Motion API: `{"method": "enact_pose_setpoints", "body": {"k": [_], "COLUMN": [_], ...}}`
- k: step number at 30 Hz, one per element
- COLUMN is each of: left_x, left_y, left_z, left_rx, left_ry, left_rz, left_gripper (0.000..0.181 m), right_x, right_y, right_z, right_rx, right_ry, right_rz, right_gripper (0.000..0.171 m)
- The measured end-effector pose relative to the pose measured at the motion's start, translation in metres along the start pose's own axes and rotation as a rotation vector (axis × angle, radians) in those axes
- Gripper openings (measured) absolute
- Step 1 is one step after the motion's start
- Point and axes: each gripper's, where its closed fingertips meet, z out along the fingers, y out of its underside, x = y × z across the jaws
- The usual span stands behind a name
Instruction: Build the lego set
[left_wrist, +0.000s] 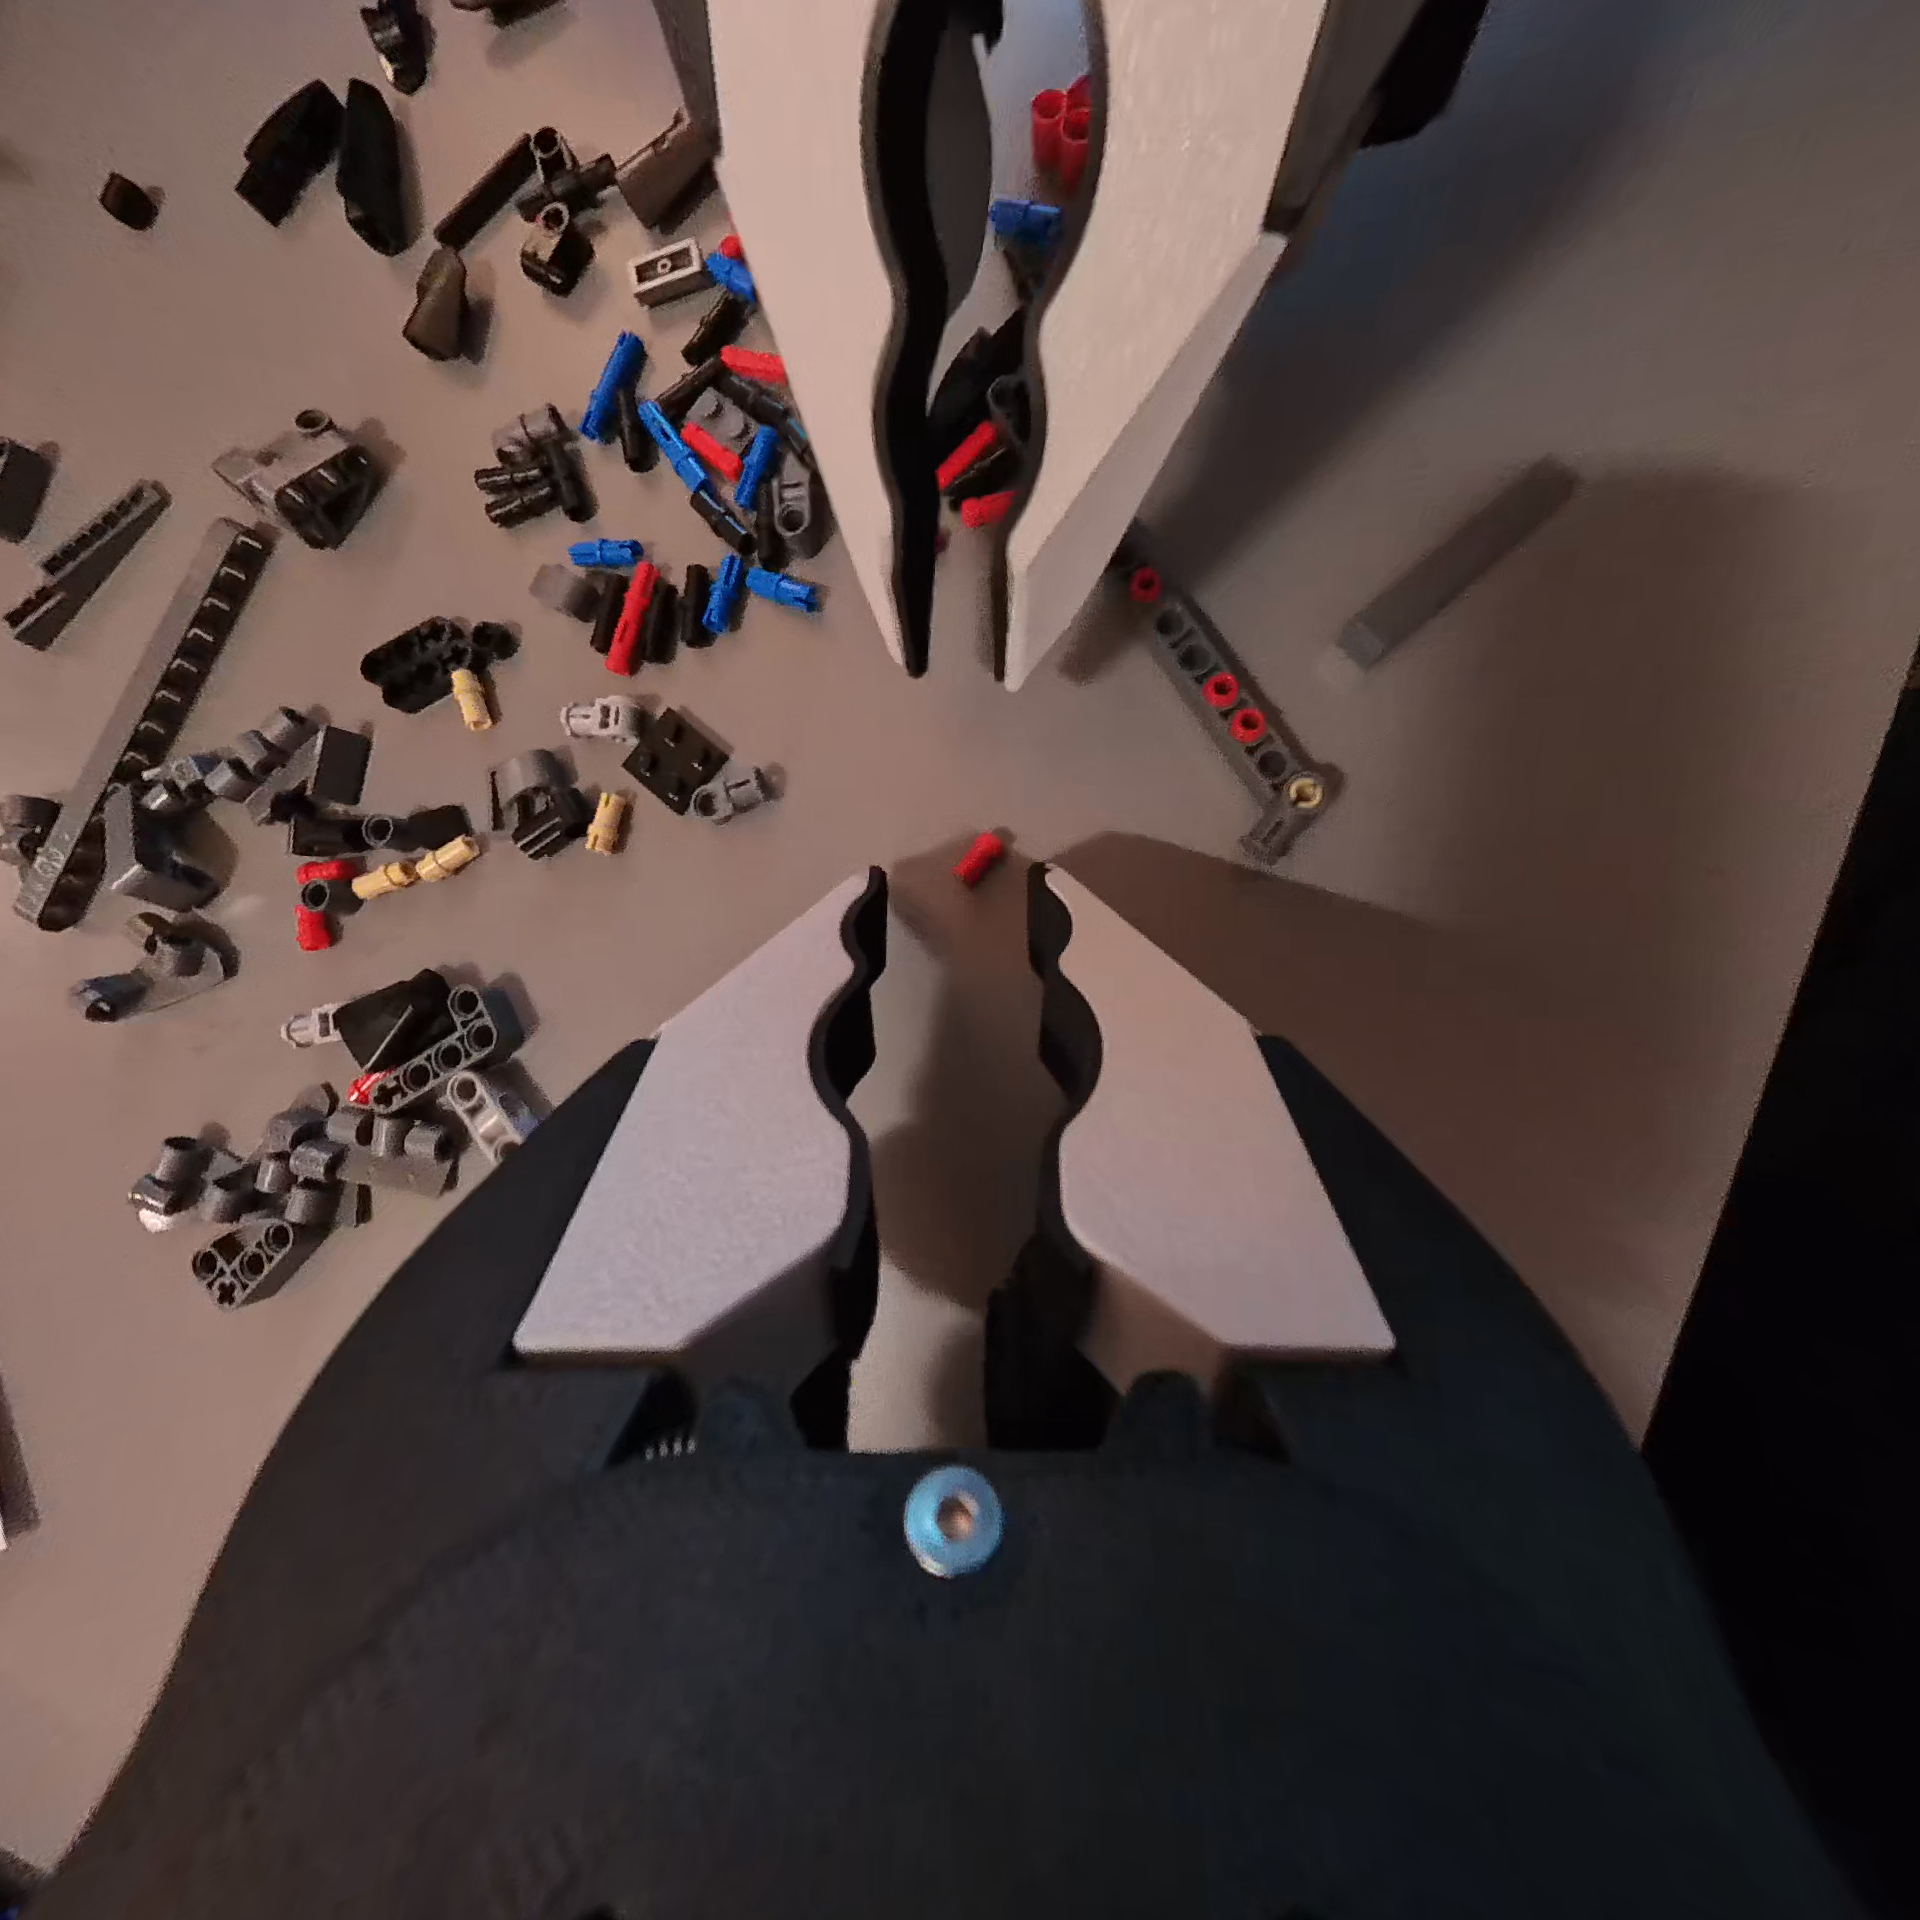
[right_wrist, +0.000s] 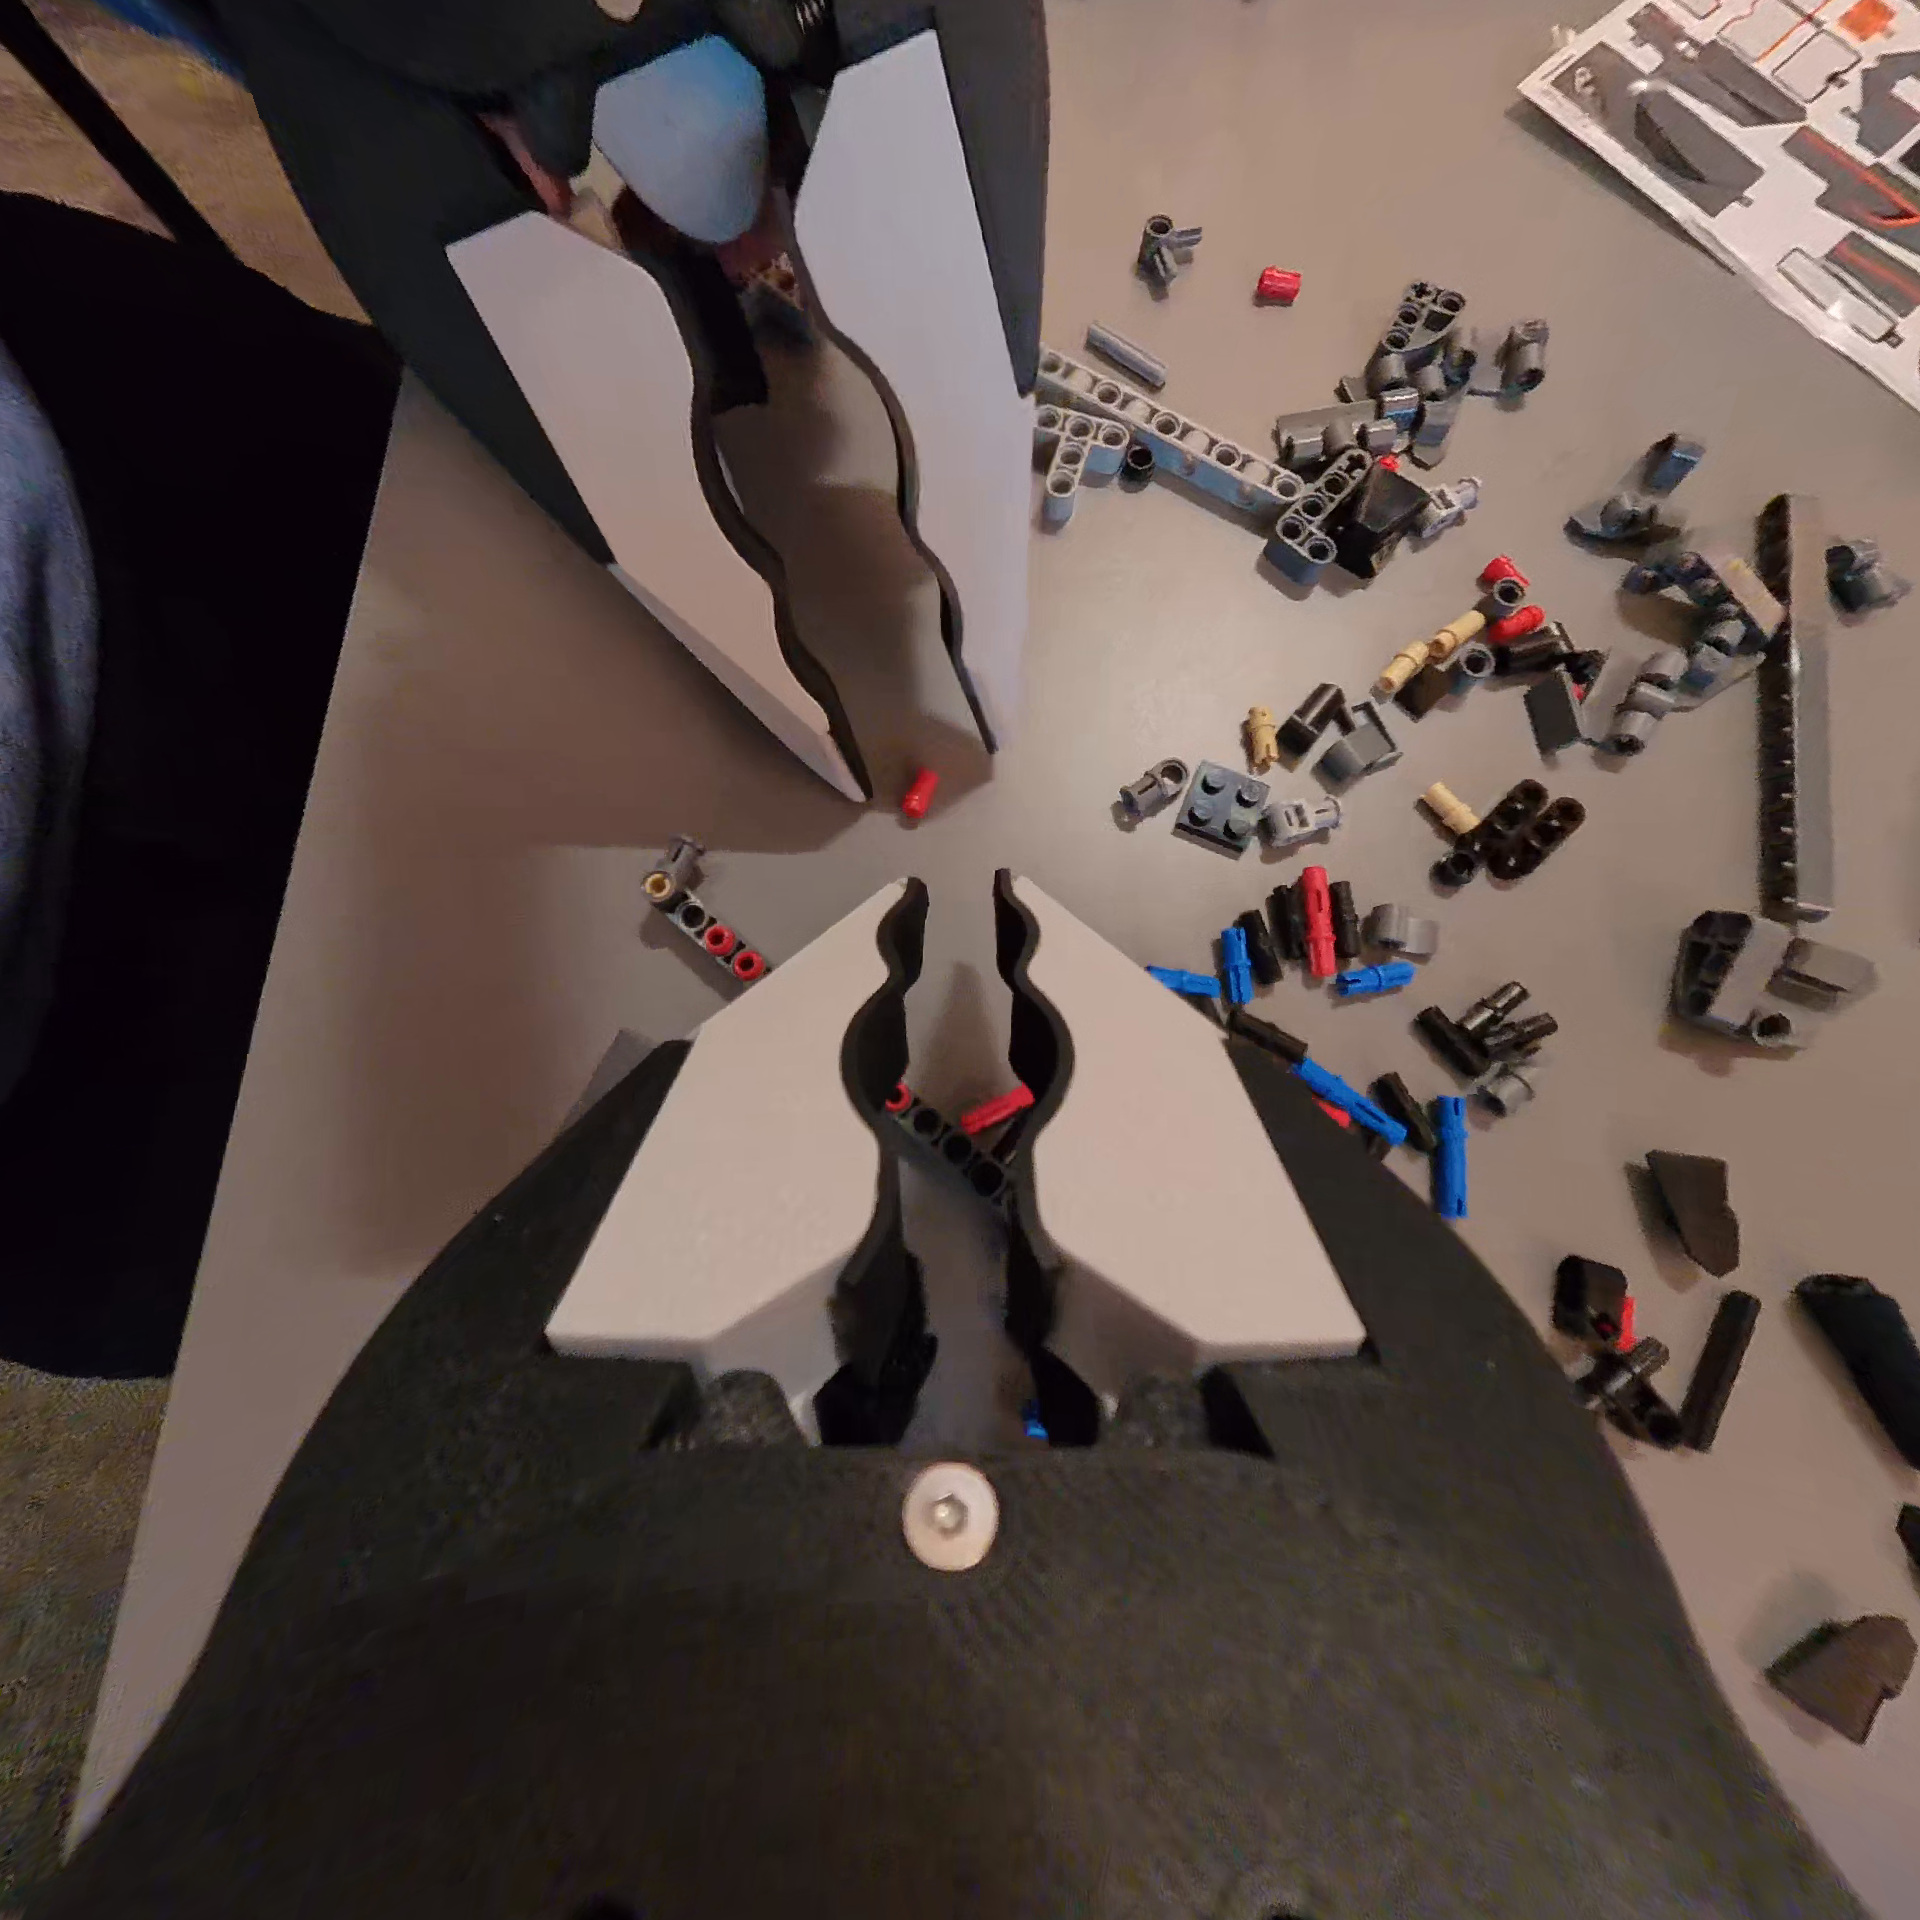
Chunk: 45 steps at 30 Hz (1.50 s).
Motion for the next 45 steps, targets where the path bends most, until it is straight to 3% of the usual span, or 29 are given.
{"method": "enact_pose_setpoints", "body": {"k": [9,15,23,29,35,45], "left_x": [0.005,0.004,-0.011,-0.015,-0.017,-0.015], "left_y": [-0.002,-0.002,-0.037,-0.057,-0.07,-0.082], "left_z": [0.004,0.003,-0.025,-0.044,-0.056,-0.061], "left_rx": [0.027,0.051,0.245,0.296,0.327,0.343], "left_ry": [0.048,0.047,-0.21,-0.369,-0.449,-0.529], "left_rz": [0.034,0.06,0.261,0.43,0.523,0.611], "left_gripper": [0.004,0.003,0.003,0.002,0.002,0.002], "right_x": [-0.013,-0.009,-0.003,0.0,-0.003,-0.001], "right_y": [-0.001,0.0,-0.031,-0.043,-0.06,-0.065], "right_z": [0.015,0.004,-0.016,-0.024,-0.045,-0.054], "right_rx": [-0.06,-0.021,0.238,0.341,0.495,0.59], "right_ry": [-0.032,-0.019,-0.04,-0.061,-0.18,-0.207], "right_rz": [-0.014,0.044,0.315,0.428,0.538,0.602], "right_gripper": [0.009,0.009,0.011,0.012,0.01,0.003]}}
